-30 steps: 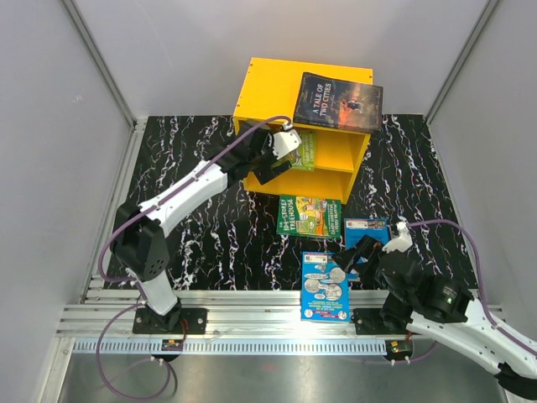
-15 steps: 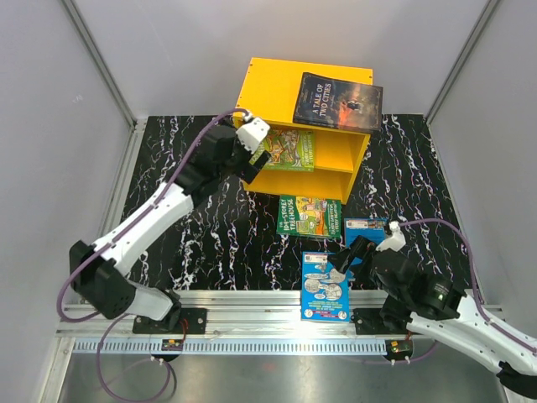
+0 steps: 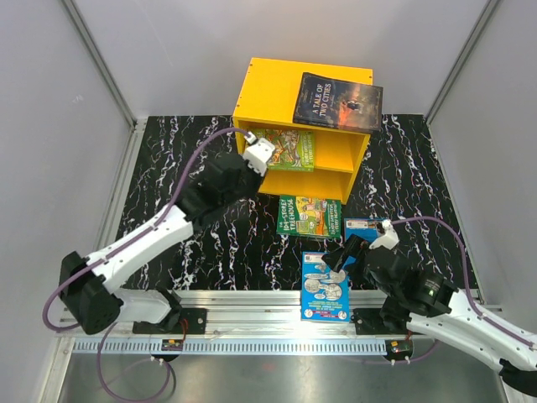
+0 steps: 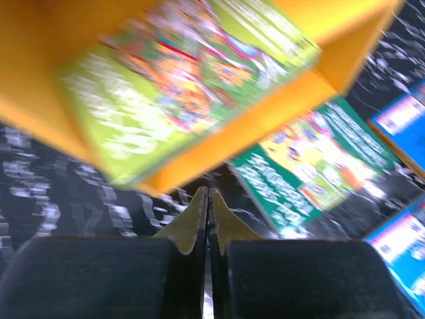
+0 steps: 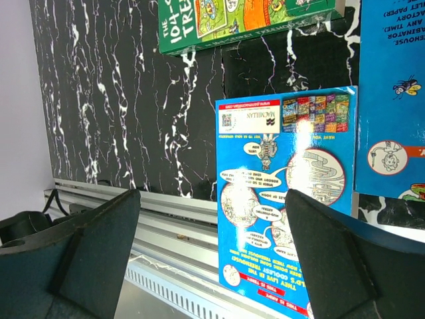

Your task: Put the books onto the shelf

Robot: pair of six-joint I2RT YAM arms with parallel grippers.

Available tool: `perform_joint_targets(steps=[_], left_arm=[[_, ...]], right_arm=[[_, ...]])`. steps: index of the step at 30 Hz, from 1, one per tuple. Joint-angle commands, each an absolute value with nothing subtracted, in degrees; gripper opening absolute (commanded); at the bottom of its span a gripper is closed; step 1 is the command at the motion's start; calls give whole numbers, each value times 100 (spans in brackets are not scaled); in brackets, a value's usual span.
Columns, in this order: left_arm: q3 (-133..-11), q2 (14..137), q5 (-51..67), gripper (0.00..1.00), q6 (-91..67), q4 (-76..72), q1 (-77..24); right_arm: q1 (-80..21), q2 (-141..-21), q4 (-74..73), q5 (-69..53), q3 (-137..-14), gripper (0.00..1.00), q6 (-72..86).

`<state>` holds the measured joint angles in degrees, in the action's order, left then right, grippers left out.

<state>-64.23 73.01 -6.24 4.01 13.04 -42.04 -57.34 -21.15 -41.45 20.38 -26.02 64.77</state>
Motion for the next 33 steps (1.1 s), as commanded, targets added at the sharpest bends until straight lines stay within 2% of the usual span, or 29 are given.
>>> perform_joint_targets(steps=[1, 8, 23, 33], left_arm=[[-6424, 7698, -440, 0, -342, 905, -4324], [-6793, 8383, -773, 0, -685, 563, -4509], [-7840, 9922, -2451, 0, -756, 317, -4562], [-7954, 10151, -3805, 0, -449, 18, -4553]], right_arm=[[-5757, -2250, -3876, 2030, -2637, 97, 6504], [-5757, -2083, -4043, 2118, -2602, 97, 6521], [-5757, -1837, -4535, 2347, -2733, 98, 6451], [-5757, -1863, -4579, 2338, -2760, 98, 6442]])
